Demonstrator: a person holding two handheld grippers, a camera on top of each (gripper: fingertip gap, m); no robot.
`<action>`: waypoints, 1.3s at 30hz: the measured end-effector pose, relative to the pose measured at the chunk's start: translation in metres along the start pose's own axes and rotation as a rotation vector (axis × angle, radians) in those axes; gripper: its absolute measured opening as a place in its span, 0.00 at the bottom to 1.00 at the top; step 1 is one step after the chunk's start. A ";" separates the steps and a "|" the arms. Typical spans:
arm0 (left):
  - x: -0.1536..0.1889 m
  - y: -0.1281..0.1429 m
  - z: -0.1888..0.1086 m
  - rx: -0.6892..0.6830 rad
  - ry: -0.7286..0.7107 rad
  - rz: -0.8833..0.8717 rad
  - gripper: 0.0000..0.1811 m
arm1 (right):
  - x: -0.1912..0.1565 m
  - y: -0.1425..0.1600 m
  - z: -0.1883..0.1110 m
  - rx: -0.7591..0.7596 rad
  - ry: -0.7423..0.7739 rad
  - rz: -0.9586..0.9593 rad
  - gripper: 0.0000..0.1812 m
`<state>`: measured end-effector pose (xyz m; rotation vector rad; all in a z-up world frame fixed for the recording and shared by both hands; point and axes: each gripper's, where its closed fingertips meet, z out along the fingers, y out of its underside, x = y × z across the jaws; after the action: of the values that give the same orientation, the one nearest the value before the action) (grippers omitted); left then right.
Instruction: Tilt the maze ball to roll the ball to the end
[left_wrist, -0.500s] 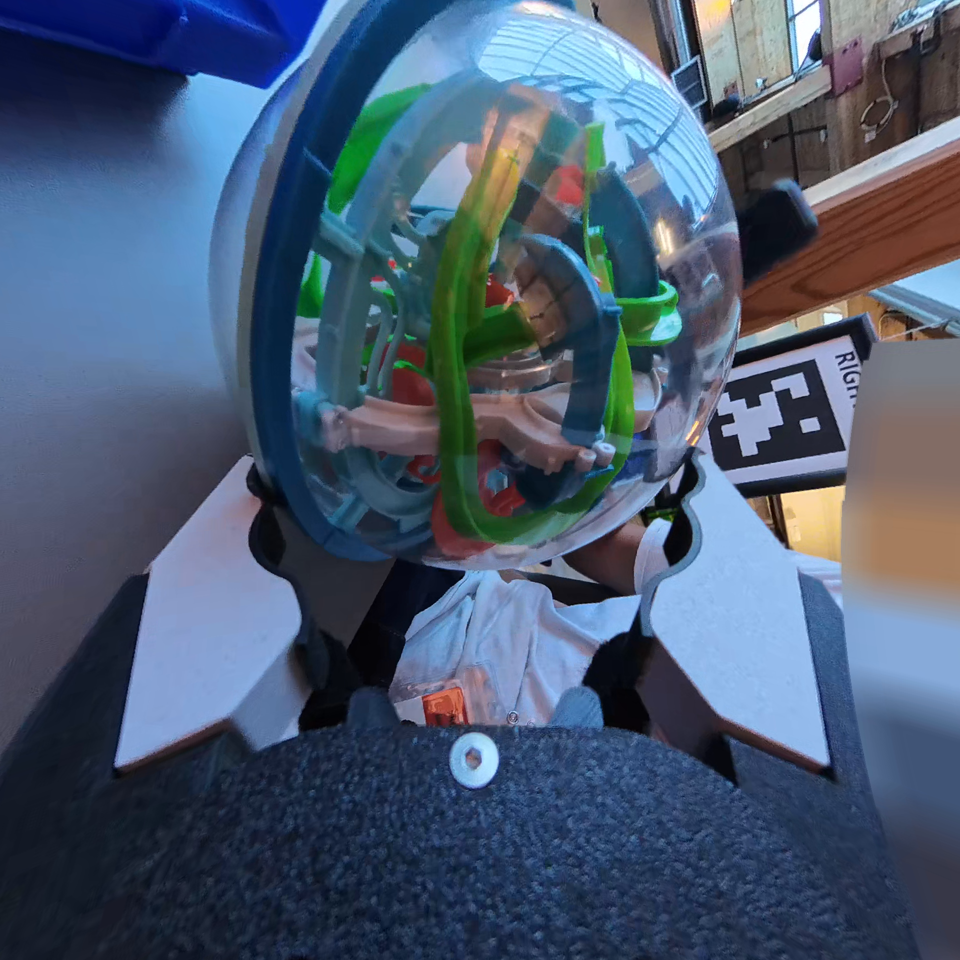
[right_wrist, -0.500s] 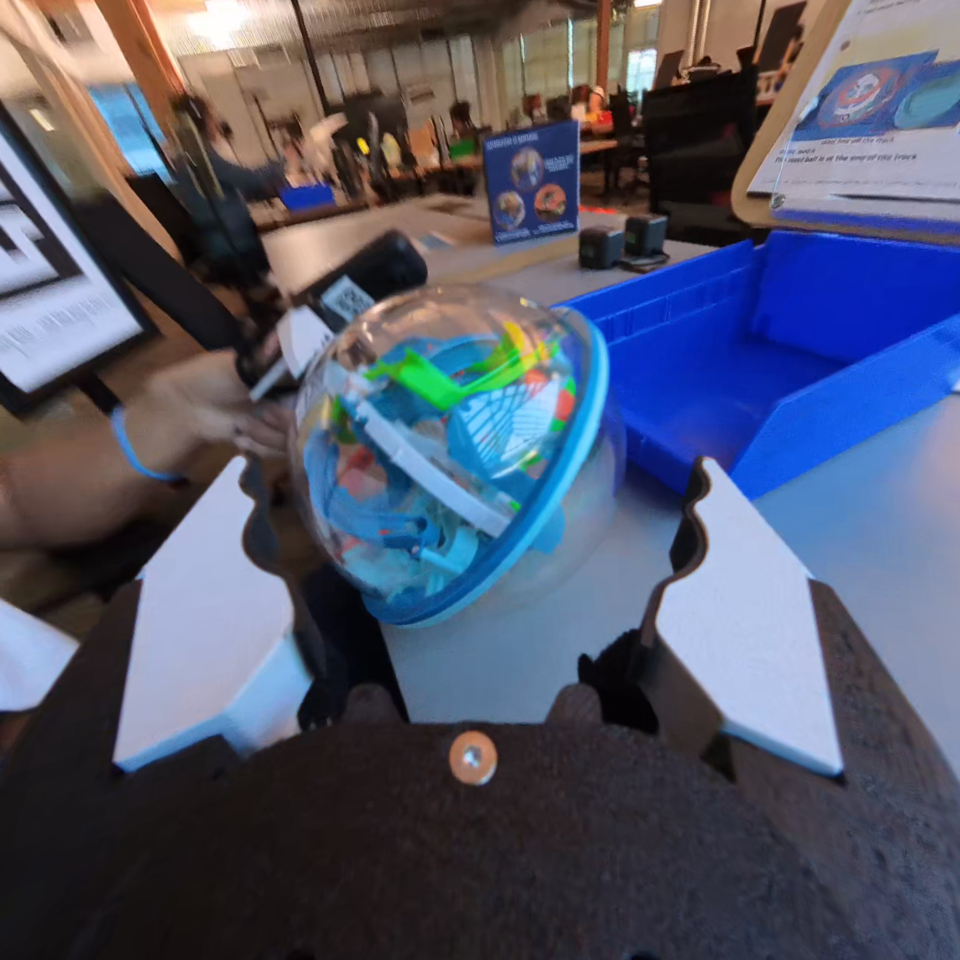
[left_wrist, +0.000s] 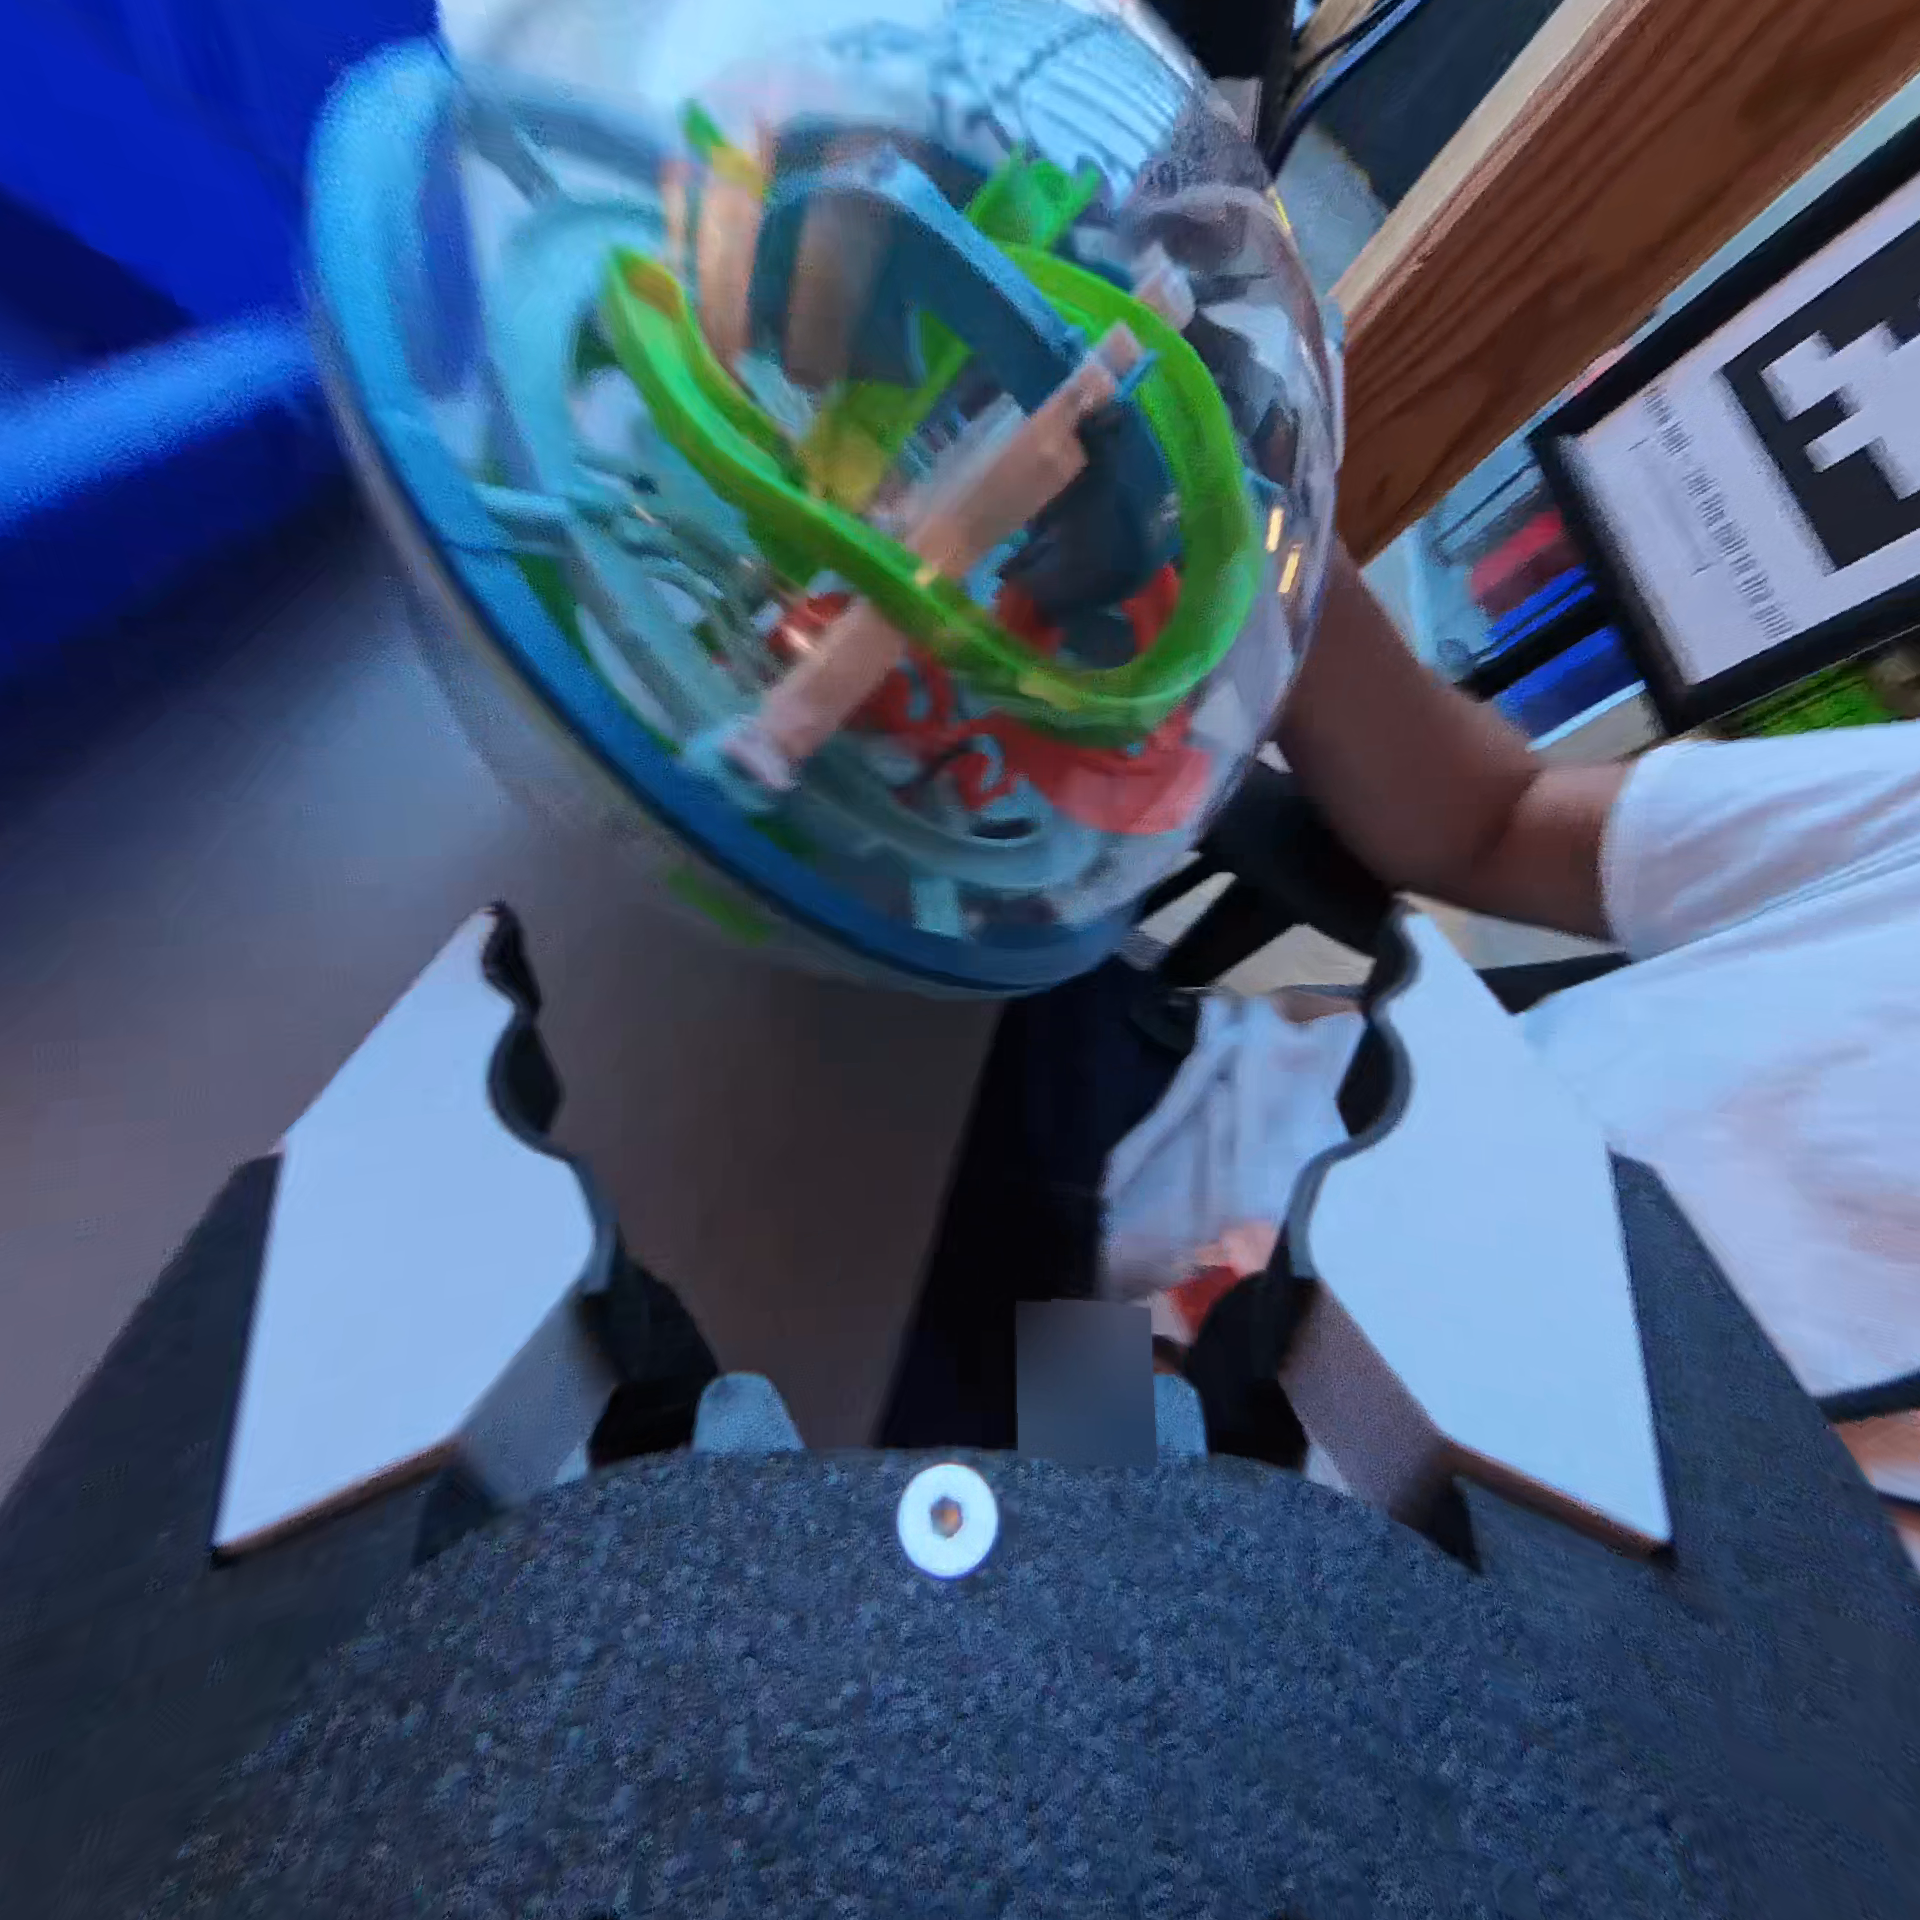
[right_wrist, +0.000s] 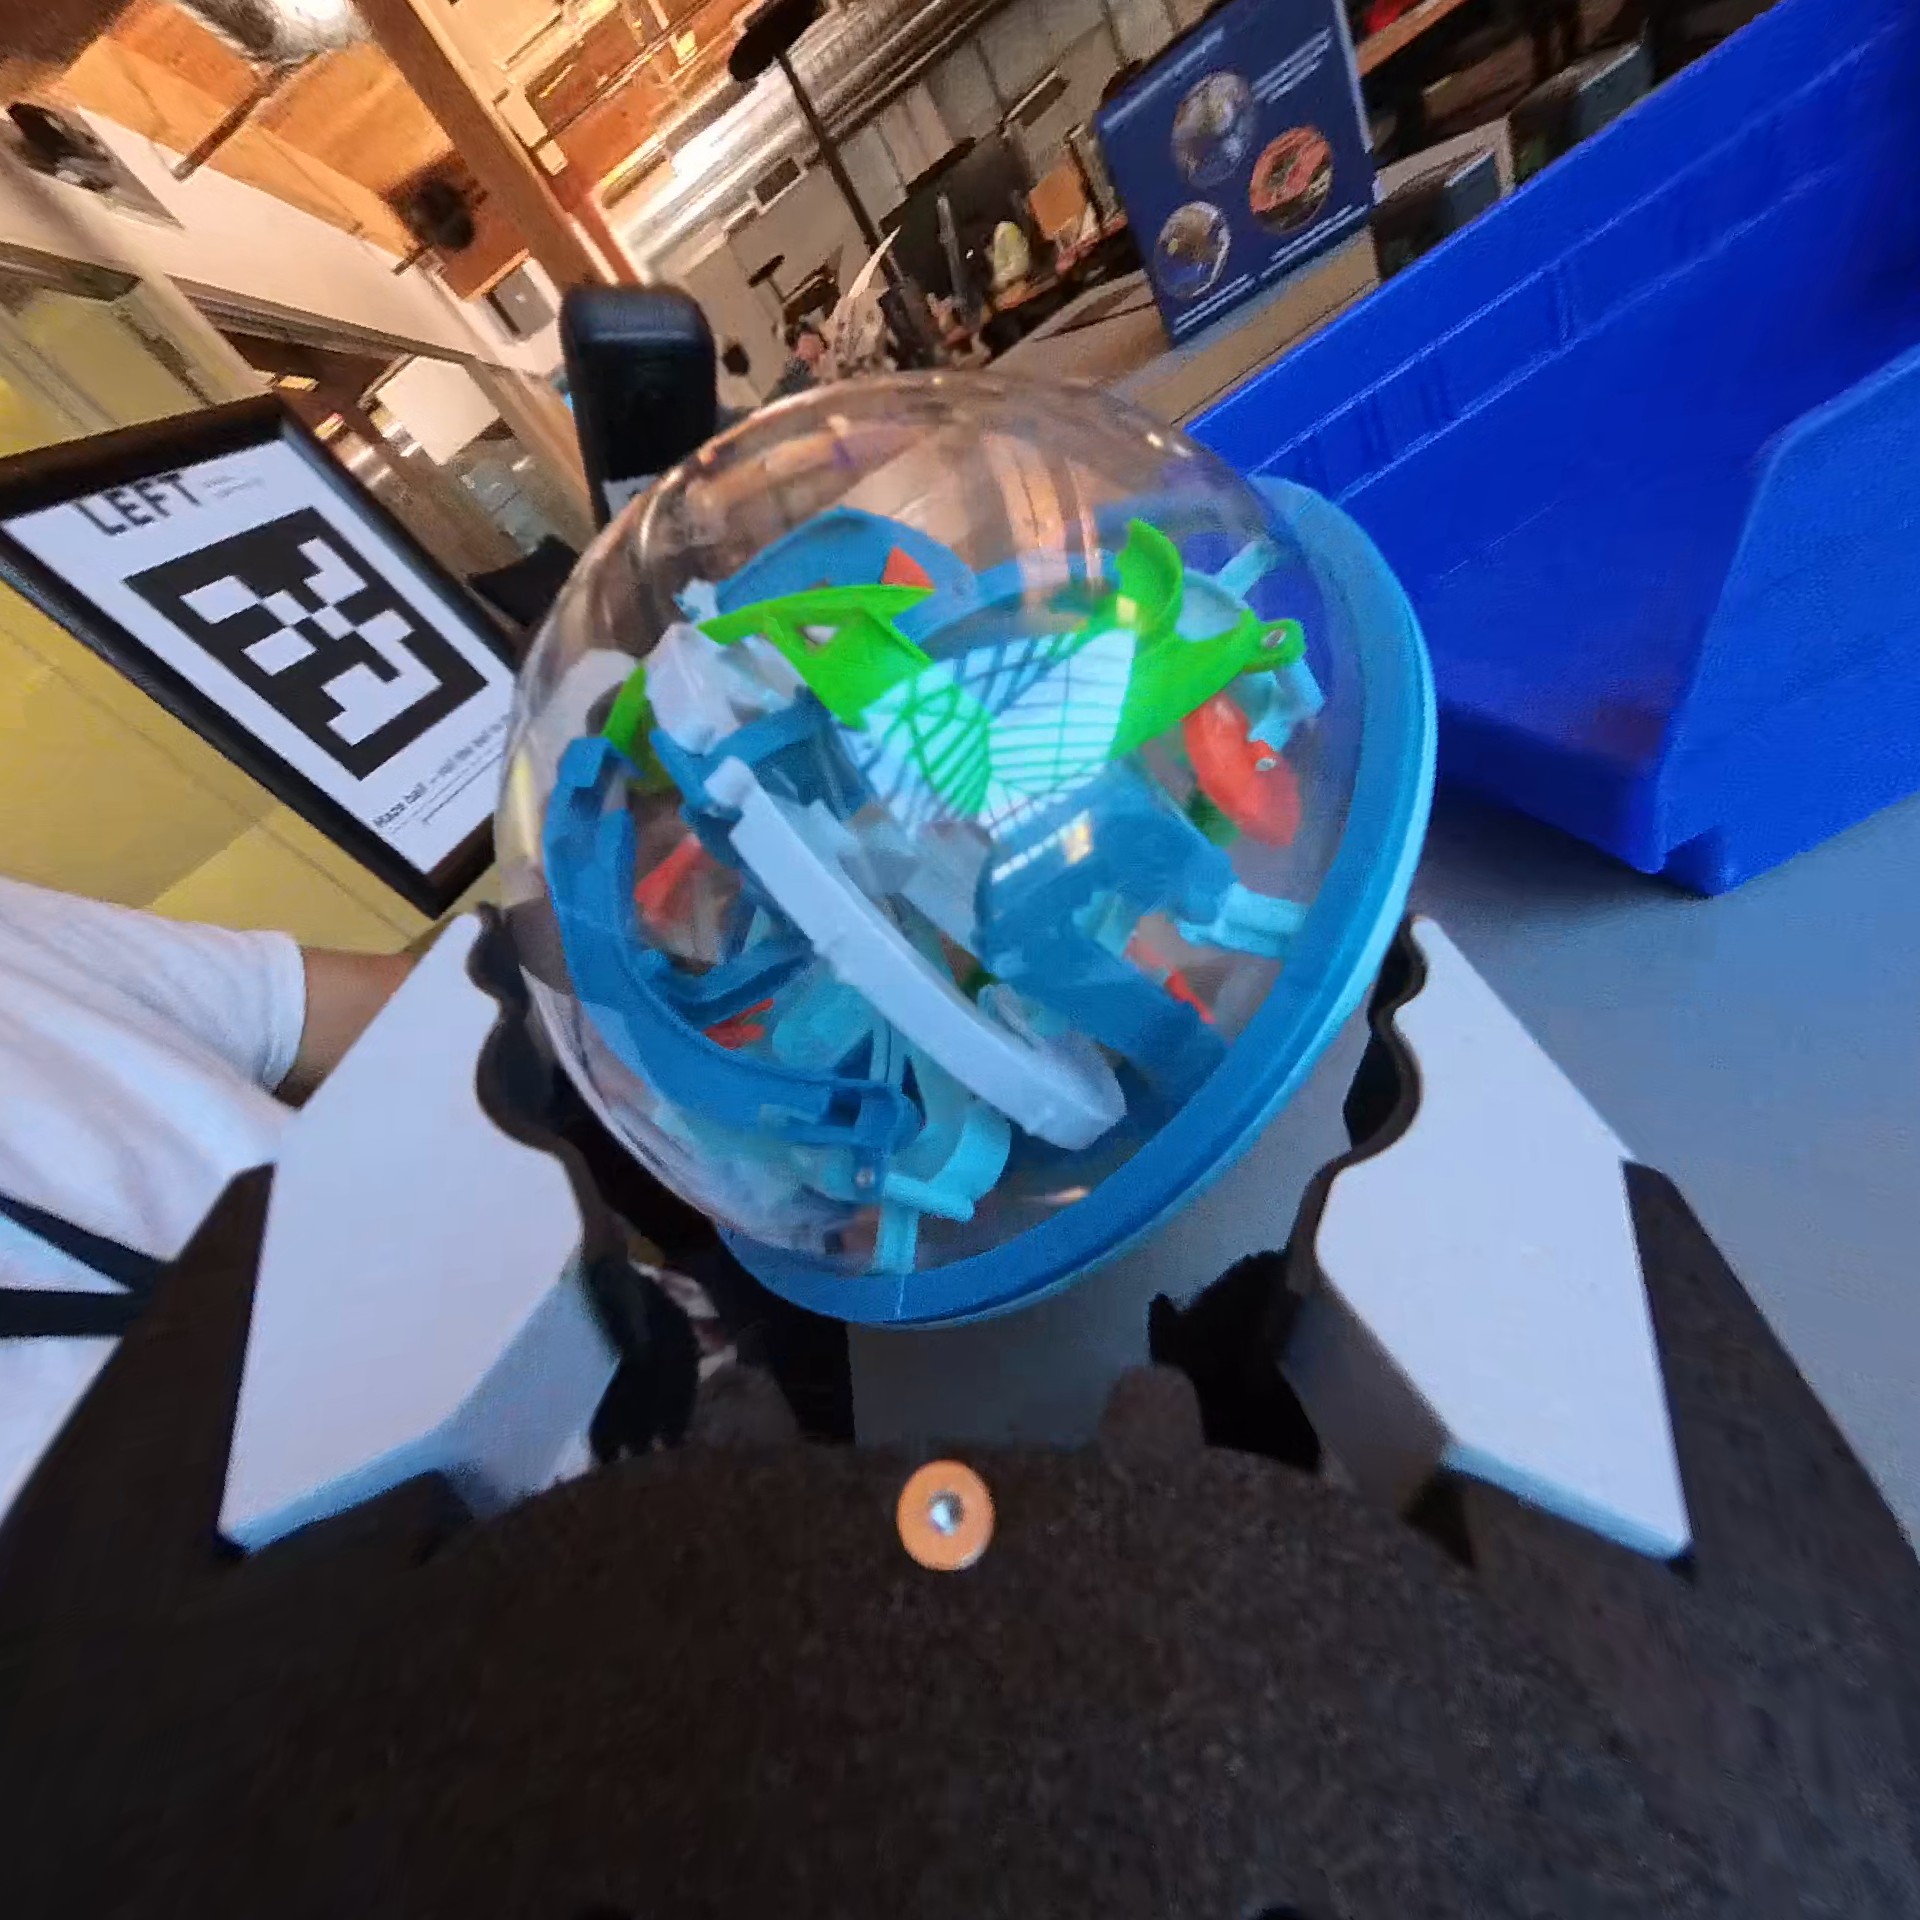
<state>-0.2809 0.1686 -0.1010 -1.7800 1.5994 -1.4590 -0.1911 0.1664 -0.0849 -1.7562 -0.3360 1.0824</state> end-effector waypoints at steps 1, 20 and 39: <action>-0.006 -0.004 -0.001 0.004 -0.015 0.102 0.88 | 0.002 0.002 0.001 -0.025 -0.025 0.003 0.85; -0.044 -0.016 0.032 0.003 -0.168 0.271 0.80 | 0.018 -0.011 -0.002 0.094 0.122 -0.295 0.84; 0.013 0.032 0.063 -0.116 -0.059 0.186 0.80 | -0.009 -0.017 -0.022 0.025 0.237 -0.350 0.85</action>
<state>-0.2479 0.1239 -0.1463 -1.6663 1.7979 -1.2417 -0.1740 0.1550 -0.0636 -1.7032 -0.4587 0.6207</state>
